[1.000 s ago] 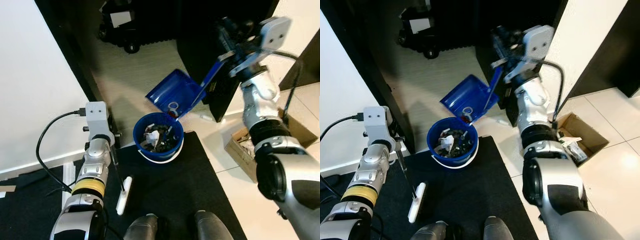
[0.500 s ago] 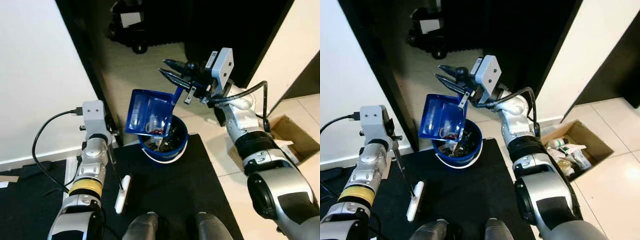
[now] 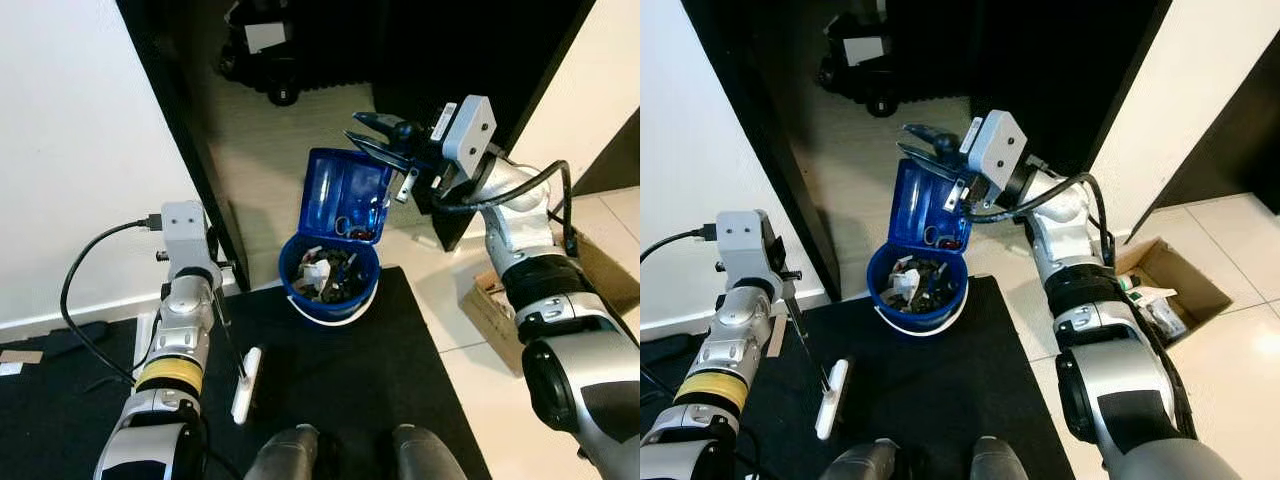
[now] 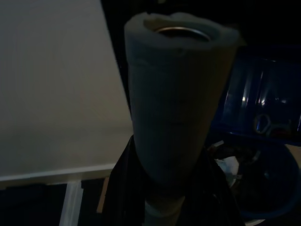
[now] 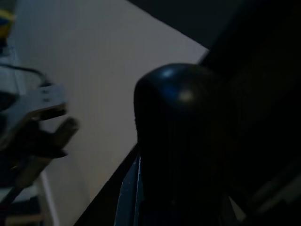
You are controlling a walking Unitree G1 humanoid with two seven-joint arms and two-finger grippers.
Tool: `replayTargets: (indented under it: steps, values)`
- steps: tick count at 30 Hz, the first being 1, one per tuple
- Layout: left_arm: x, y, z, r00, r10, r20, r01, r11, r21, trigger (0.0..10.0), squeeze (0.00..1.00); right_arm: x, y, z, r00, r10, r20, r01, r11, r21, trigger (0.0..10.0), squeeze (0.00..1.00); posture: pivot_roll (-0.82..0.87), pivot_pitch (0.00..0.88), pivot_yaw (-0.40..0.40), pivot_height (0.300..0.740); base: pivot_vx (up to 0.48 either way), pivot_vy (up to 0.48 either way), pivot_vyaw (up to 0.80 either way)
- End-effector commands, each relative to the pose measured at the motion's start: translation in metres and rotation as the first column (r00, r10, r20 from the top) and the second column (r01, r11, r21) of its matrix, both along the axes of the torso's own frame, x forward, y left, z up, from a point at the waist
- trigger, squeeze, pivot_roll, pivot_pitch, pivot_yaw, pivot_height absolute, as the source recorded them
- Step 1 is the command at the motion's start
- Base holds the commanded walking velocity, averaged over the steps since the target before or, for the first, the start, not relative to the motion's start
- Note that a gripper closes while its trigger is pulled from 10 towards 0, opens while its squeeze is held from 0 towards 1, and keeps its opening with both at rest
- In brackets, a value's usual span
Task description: Sweep floor
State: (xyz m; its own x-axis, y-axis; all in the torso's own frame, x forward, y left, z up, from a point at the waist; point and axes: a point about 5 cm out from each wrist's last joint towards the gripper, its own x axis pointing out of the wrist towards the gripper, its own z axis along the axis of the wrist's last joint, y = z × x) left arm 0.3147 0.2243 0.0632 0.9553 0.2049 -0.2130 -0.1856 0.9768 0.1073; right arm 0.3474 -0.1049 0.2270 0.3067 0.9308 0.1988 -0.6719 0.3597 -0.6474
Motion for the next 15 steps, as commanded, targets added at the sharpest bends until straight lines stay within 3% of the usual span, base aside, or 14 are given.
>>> replayTargets:
  steps: [1,15]
  values:
    - [0.0027,0.0046,0.0048,1.0,-0.01,0.006,0.009,0.999,0.038,10.0,0.0,-0.0076,0.0042,0.0043,0.995,0.075,0.067,-0.068,0.992,-0.108,10.0,0.0,0.0,0.0,-0.001,0.74,0.0,0.0,0.0]
    - [0.0018,0.0046,0.0038,1.0,-0.017,0.005,0.017,0.999,0.045,10.0,0.0,-0.016,0.0041,-0.002,0.982,0.17,0.084,-0.142,0.953,-0.266,10.0,0.0,0.01,0.0,-0.003,0.74,0.0,0.0,0.0]
